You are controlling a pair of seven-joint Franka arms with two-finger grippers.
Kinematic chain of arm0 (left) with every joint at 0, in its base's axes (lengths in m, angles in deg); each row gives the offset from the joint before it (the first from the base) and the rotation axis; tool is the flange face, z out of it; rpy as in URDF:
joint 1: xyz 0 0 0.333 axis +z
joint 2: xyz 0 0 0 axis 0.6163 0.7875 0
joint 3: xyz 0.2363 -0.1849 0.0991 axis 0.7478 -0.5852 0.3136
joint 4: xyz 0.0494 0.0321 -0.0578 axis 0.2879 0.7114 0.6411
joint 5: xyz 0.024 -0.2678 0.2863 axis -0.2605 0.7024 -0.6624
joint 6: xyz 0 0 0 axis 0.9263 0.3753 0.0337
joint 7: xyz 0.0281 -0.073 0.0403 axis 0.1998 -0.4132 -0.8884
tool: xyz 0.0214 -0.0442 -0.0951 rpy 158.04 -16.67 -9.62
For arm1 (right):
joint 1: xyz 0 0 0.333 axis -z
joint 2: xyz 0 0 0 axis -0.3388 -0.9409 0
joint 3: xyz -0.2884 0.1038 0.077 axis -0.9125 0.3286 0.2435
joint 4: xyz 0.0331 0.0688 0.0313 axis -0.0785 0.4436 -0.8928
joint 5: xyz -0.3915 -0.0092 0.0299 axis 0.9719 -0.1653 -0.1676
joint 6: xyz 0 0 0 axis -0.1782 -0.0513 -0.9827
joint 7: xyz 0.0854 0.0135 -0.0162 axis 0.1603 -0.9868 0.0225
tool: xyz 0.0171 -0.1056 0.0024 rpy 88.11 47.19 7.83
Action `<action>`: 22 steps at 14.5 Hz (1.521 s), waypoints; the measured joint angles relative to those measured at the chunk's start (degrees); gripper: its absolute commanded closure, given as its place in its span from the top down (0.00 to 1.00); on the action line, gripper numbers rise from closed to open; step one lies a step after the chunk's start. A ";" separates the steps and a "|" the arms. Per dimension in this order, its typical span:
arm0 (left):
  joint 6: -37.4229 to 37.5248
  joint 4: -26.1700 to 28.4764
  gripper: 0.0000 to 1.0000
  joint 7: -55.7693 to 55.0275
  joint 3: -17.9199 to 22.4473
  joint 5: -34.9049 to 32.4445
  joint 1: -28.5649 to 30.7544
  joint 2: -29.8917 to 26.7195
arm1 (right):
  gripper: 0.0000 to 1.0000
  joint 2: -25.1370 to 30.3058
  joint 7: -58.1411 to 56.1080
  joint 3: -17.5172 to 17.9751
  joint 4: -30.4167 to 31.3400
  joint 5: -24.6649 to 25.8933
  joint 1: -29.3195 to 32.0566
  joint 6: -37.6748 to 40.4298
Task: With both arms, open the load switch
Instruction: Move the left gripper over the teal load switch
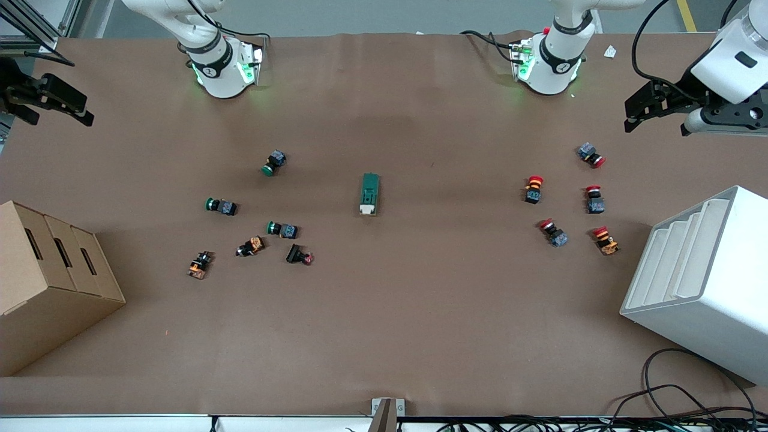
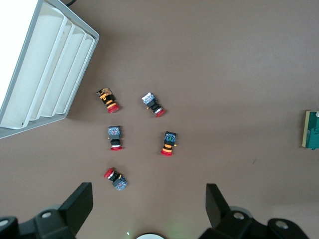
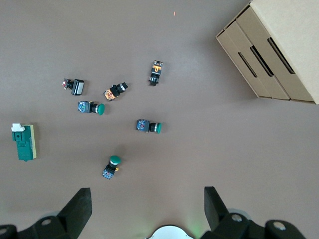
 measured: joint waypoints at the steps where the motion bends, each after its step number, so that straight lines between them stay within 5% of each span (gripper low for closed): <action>1: 0.00 0.00 1.00 0.00 0.00 0.00 0.00 0.00 | 1.00 0.00 0.00 0.00 0.00 0.00 0.00 0.06; 6: -0.77 0.00 1.00 0.00 -0.84 0.01 -1.32 0.44 | 1.00 0.00 -0.04 0.00 0.00 0.00 0.00 0.91; 10: -5.54 0.08 1.00 -2.95 -7.35 0.14 -2.66 4.01 | 1.00 0.00 -0.12 0.06 0.00 0.00 -0.01 1.66; 16: -16.98 0.55 1.00 -24.57 -22.62 0.16 -4.16 14.24 | 1.00 0.00 -0.15 0.10 0.00 0.01 -0.01 1.69; 22: -29.84 4.05 1.00 -49.83 -24.09 -10.02 -18.77 22.30 | 1.00 0.00 -0.14 0.07 -0.07 0.01 0.00 1.76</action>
